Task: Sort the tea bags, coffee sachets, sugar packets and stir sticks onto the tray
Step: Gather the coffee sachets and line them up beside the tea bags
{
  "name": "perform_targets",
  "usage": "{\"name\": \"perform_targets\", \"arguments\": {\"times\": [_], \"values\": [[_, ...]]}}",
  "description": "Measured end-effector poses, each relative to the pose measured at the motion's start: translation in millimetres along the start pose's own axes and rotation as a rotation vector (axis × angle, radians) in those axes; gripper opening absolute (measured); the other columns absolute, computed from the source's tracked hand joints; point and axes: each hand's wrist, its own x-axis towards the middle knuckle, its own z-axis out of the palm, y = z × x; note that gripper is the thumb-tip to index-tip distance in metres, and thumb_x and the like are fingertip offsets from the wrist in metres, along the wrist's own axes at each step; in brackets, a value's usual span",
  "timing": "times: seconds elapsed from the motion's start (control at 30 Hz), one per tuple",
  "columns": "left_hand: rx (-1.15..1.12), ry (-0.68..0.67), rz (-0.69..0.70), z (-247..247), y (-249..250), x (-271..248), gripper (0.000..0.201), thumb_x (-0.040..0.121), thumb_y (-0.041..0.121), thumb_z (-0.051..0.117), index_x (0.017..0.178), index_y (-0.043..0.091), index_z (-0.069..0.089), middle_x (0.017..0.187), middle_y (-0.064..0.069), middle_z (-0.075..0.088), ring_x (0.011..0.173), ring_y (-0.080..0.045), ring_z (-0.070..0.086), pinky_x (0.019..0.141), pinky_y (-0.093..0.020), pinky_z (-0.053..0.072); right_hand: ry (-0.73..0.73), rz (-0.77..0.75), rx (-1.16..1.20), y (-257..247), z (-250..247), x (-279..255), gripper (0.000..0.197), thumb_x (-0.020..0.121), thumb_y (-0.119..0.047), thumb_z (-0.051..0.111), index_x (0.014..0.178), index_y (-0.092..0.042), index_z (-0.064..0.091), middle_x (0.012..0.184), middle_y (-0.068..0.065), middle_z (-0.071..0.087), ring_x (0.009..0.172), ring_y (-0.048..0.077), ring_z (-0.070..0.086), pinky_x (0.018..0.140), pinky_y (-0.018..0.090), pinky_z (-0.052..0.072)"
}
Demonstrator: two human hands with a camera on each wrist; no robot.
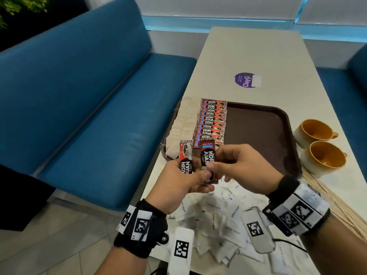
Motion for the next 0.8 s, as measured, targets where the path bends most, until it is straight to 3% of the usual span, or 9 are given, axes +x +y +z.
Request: {"name": "perform_targets", "arguments": {"times": [0.1,0.2,0.27,0.33,0.4,0.47,0.57,0.7,0.8], "values": [[0.042,-0.007,-0.039,-0.3,-2.1,0.2,0.029,0.086,0.000,0.076,0.112,0.002,0.065,0.082,-0.010,0.071,0.063,-0.024,0.066,0.057,-0.029,0.053,0.060,0.020,0.106,2.5,-1.7,0.9,0.011,0.093,-0.010,0.073,0.101,-0.003,0.073,0.092,0.013,0.078,0.073,0.021,0.069,0.068,0.040,0.057],[0.046,0.053,-0.087,-6.5,-7.6,5.0,0.028,0.084,-0.003,0.074,0.107,0.013,0.070,0.072,0.001,0.056,0.057,-0.013,0.047,0.054,-0.022,0.037,0.144,0.053,0.269,3.8,-7.8,4.3,0.009,0.092,-0.002,0.070,0.096,-0.010,0.073,0.096,0.015,0.078,0.078,0.029,0.072,0.071,0.044,0.061],[0.056,0.118,-0.096,-11.6,-9.9,8.7,0.037,0.079,-0.004,0.058,0.107,0.014,0.074,0.072,-0.002,0.049,0.057,-0.011,0.039,0.051,-0.021,0.032,0.190,0.081,0.325,6.1,-14.8,9.8,0.013,0.093,0.002,0.067,0.095,-0.011,0.070,0.098,0.016,0.076,0.076,0.030,0.073,0.067,0.045,0.062],[0.009,0.164,-0.113,-15.1,-8.5,9.5,0.045,0.084,-0.010,0.042,0.108,0.009,0.074,0.079,-0.011,0.047,0.056,-0.011,0.034,0.050,-0.023,0.026,0.220,0.113,0.357,11.1,-23.0,17.9,0.012,0.094,0.006,0.063,0.098,-0.006,0.065,0.096,0.019,0.070,0.070,0.029,0.071,0.062,0.047,0.063],[-0.033,0.176,-0.107,-18.8,-4.0,9.8,0.051,0.087,-0.016,0.032,0.107,0.005,0.074,0.094,-0.018,0.058,0.058,-0.013,0.034,0.052,-0.026,0.023,0.257,0.129,0.310,20.0,-32.2,28.5,0.015,0.094,0.009,0.062,0.100,-0.004,0.064,0.091,0.019,0.064,0.065,0.024,0.068,0.058,0.043,0.063],[-0.043,0.177,-0.085,-22.5,1.0,11.1,0.054,0.089,-0.017,0.029,0.107,0.005,0.075,0.103,-0.013,0.067,0.062,-0.014,0.038,0.053,-0.025,0.027,0.279,0.143,0.196,30.2,-39.2,39.9,0.019,0.093,0.010,0.063,0.103,-0.006,0.067,0.089,0.016,0.063,0.063,0.017,0.066,0.057,0.034,0.062],[0.007,0.208,-0.029,-31.0,4.3,20.3,0.049,0.093,-0.015,0.035,0.109,0.009,0.074,0.093,-0.006,0.070,0.066,-0.016,0.051,0.056,-0.023,0.040,0.271,0.182,0.040,43.5,-45.0,55.7,0.019,0.092,0.008,0.067,0.105,-0.006,0.071,0.090,0.016,0.069,0.062,0.012,0.067,0.059,0.022,0.059],[0.224,0.334,0.049,-44.7,7.7,38.0,0.025,0.094,-0.008,0.062,0.105,0.012,0.071,0.092,-0.009,0.074,0.074,-0.018,0.068,0.063,-0.023,0.054,0.233,0.216,-0.070,54.0,-47.3,71.5,0.017,0.083,-0.003,0.082,0.097,-0.011,0.075,0.087,0.014,0.077,0.071,0.025,0.076,0.075,0.035,0.064],[0.339,0.384,0.083,-50.6,10.0,47.2,0.017,0.084,0.000,0.079,0.091,0.013,0.070,0.088,-0.010,0.074,0.073,-0.014,0.066,0.064,-0.021,0.052,0.189,0.247,-0.074,54.3,-43.6,79.6,0.021,0.080,-0.007,0.086,0.097,-0.011,0.075,0.096,0.021,0.075,0.068,0.024,0.076,0.073,0.032,0.062]]}}
